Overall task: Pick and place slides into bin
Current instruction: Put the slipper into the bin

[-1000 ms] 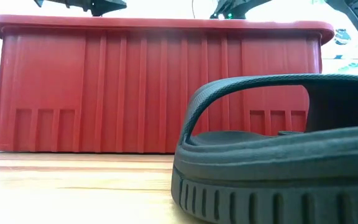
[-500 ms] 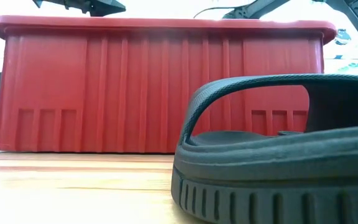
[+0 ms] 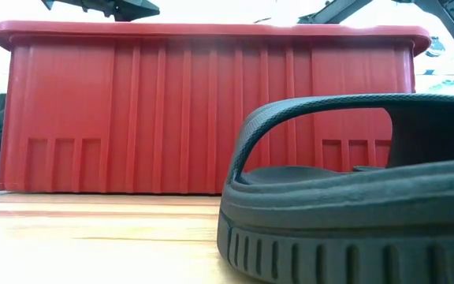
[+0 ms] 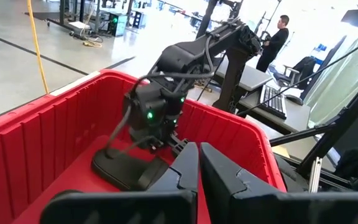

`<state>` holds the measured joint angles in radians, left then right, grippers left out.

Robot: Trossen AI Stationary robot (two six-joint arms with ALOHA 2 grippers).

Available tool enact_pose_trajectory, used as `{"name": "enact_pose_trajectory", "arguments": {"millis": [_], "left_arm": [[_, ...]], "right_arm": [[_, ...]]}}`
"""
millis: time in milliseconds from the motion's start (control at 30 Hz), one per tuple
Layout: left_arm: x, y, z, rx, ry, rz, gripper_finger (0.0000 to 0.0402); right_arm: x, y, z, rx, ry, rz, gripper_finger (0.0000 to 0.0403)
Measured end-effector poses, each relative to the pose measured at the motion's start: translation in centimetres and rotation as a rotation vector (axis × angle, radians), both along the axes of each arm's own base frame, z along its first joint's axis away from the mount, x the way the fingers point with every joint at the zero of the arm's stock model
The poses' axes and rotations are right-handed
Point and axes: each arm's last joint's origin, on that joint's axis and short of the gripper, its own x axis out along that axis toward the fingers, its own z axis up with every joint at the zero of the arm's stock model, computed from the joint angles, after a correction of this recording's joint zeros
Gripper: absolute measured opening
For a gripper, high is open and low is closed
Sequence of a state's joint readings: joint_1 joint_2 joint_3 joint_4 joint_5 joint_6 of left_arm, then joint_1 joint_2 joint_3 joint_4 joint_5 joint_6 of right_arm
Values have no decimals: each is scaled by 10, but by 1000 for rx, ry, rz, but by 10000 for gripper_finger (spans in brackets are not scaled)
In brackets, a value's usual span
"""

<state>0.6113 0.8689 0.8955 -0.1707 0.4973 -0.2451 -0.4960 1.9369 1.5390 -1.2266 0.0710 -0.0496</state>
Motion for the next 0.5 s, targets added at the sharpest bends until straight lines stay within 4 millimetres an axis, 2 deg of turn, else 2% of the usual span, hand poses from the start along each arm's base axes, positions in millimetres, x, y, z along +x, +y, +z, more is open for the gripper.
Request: {"name": "enact_pose_trajectory", "arguments": {"millis": [100,233,500], "left_arm": [[0,0,0,0,0,0,14],[0,0,0,1,0,0,4],[0,0,0,0,0,1,14]], "right_arm": [[-1,7,-11,-15,35,81,0],[1,14,-23,-23,8,102,0],[17,16,-25,-48,-132,158,0]]}}
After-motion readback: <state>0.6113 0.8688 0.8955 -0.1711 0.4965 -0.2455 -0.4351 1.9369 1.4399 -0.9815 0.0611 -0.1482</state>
